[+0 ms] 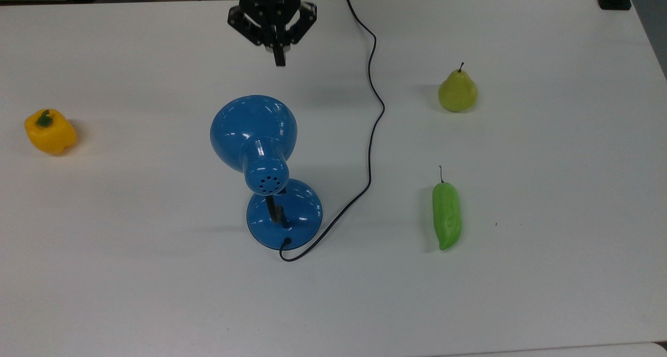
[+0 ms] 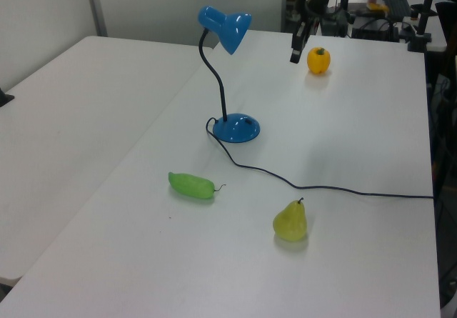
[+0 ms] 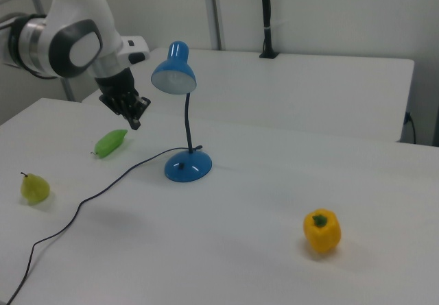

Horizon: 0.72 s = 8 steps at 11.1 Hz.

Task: Turn on desk lamp
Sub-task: 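Move the gripper down toward the blue lamp's round base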

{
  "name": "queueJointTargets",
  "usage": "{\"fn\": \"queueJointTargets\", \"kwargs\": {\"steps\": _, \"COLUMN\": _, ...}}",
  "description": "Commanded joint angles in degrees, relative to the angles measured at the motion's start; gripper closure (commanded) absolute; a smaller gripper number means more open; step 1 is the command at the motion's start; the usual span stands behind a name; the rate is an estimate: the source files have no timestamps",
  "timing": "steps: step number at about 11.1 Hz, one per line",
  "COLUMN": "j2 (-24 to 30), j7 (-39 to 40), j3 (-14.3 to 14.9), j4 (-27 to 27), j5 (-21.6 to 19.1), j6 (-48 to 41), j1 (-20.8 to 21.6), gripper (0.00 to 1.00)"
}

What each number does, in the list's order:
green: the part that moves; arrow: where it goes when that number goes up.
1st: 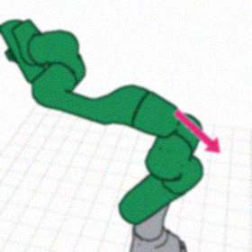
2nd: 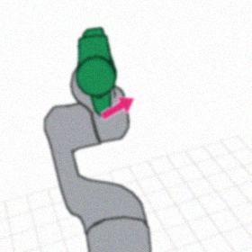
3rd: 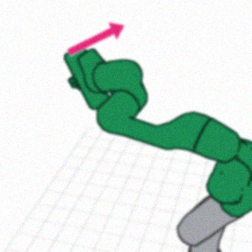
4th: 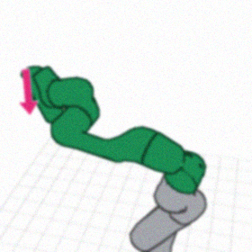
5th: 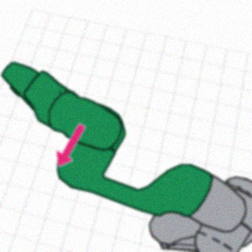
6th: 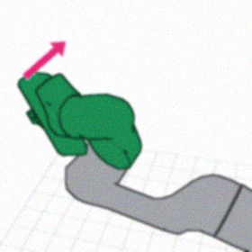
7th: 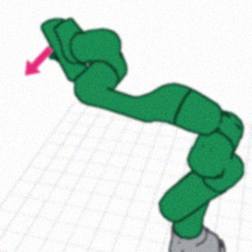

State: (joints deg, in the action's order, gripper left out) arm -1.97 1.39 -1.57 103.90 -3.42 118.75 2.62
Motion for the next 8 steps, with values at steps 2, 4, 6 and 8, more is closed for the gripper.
{"fn": "queueJointTargets", "kwargs": {"steps": 2, "j2": -4.7, "j7": 1.3, "j3": 1.0, "j4": 2.0, "j5": -1.0, "j6": 14.2, "j1": 1.0, "gripper": 1.0}}
{"fn": "queueJointTargets", "kwargs": {"steps": 4, "j2": -8.0, "j7": 1.3, "j3": 1.0, "j4": 1.5, "j5": -1.0, "j6": 18.2, "j1": 0.9, "gripper": 1.0}}
{"fn": "queueJointTargets", "kwargs": {"steps": 6, "j2": -11.2, "j7": 1.6, "j3": 1.0, "j4": 1.5, "j5": -0.8, "j6": 24.2, "j1": 0.9, "gripper": 1.0}}
{"fn": "queueJointTargets", "kwargs": {"steps": 8, "j2": -13.5, "j7": 1.6, "j3": 1.0, "j4": 1.5, "j5": -0.8, "j6": 27.0, "j1": 0.8, "gripper": 1.0}}
